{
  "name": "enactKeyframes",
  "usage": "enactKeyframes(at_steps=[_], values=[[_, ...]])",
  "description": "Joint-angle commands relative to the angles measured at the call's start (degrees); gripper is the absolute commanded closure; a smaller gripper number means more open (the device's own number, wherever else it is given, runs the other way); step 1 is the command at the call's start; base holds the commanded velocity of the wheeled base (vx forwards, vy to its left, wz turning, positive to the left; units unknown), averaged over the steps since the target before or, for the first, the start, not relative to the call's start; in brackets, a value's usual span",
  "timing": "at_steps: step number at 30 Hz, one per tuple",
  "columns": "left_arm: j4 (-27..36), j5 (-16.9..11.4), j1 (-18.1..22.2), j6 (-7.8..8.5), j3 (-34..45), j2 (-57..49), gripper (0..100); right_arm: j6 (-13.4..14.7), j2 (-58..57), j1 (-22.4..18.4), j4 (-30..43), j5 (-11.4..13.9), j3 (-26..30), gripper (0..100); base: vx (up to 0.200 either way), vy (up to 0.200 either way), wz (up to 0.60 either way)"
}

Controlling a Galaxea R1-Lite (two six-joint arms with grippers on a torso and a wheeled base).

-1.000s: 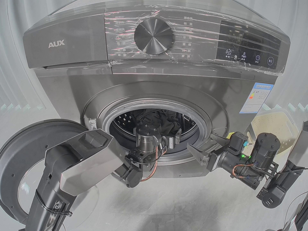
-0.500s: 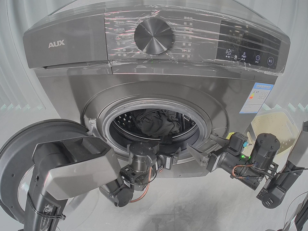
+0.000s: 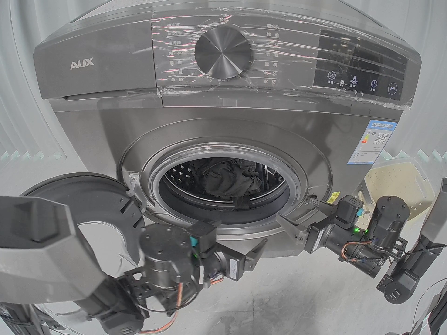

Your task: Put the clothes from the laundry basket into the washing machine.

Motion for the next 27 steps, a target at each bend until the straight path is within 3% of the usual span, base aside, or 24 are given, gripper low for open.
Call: enactKeyframes(at_steps=[1,5,7,8,15,27], values=[[7.56,0.1,-1.57,-2.03,10.79,-22.72,0,-0.91,-2.12,-0.94,-0.01,-0.11,3.25,0,0.0,0.0,0.0],[12.93,0.19,-0.69,-2.47,14.21,-31.34,0,-0.91,-3.79,0.11,0.07,-0.46,4.75,0,0.0,0.0,0.0],[13.8,0.19,-0.69,-3.35,14.74,-33.09,0,-0.91,-4.67,0.73,0.07,-0.99,5.36,0,0.0,0.0,0.0],[14.16,0.19,-0.69,-4.67,15.36,-35.56,0,-0.74,-6.34,1.34,0.07,-1.87,5.98,0,0.0,0.0,0.0],[14.33,4.5,-0.69,-4.06,16.94,-36.96,0,-0.47,-9.07,0.55,0.16,-2.04,9.05,0,0.0,0.0,0.0],[13.72,4.67,-0.69,-3.7,21.42,-39.95,0,-1.35,-12.76,-1.21,0.16,-1.95,11.25,0,-0.183,0.0,0.0]])
